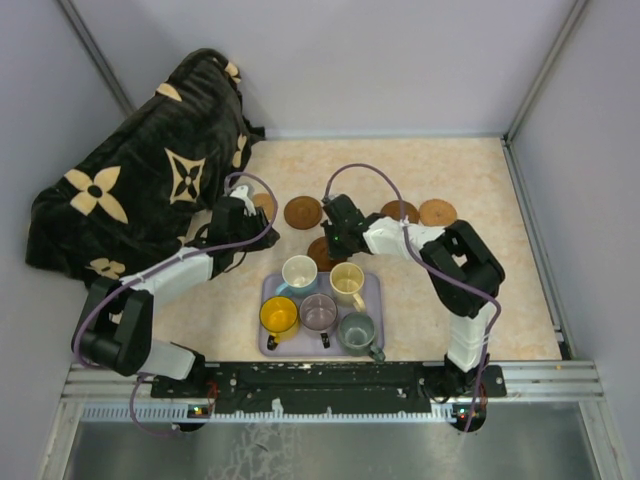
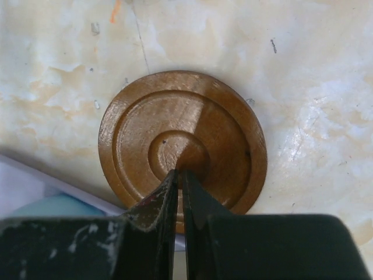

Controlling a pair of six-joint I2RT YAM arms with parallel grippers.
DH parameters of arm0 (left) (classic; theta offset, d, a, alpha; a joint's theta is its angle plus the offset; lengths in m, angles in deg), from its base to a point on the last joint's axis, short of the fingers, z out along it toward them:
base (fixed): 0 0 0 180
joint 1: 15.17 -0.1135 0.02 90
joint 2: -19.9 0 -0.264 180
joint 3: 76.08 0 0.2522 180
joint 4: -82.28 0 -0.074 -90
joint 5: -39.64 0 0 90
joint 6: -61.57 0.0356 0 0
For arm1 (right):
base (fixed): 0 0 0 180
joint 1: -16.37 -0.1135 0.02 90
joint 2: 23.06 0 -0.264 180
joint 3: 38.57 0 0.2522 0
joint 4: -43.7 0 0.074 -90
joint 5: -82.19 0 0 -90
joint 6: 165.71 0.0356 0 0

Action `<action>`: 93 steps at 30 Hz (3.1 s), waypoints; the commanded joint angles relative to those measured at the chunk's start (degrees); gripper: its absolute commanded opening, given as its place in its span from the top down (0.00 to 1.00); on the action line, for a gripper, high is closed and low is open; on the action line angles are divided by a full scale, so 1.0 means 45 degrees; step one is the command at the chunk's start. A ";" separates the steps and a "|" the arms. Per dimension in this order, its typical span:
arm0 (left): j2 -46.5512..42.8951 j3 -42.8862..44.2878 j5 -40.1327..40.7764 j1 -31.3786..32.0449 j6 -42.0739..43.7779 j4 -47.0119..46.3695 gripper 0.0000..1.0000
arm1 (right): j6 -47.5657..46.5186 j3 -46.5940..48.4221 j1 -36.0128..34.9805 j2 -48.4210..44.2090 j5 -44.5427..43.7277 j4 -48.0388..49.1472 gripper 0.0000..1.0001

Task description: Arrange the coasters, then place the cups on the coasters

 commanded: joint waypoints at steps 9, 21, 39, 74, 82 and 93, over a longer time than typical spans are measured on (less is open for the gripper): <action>0.0296 0.0070 -0.0154 -0.0147 0.0448 -0.0233 0.59 | 0.1066 0.2267 0.0672 0.2278 -0.2296 -0.1570 0.92; 0.1758 0.0850 -0.1002 -0.0204 0.0576 -0.1073 0.58 | 0.0677 0.4341 0.2391 0.3388 -0.3026 -0.2306 0.91; 0.4885 0.3093 -0.3511 -0.0218 0.0326 -0.2401 0.56 | 0.0225 0.7015 0.3157 0.4971 -0.2439 -0.2783 0.91; 0.7444 0.5392 -0.2984 -0.0298 0.0997 -0.1852 0.56 | 0.0080 0.8528 0.2992 0.5726 -0.1217 -0.3013 0.90; 0.7670 0.5737 -0.2825 -0.0374 0.1079 -0.1763 0.56 | -0.0068 0.8162 0.2755 0.5476 -0.1285 -0.2985 0.89; 0.8332 0.6623 -0.2764 -0.0650 0.1335 -0.1576 0.56 | -0.0405 0.8217 0.2631 0.4389 -0.1449 -0.3167 0.85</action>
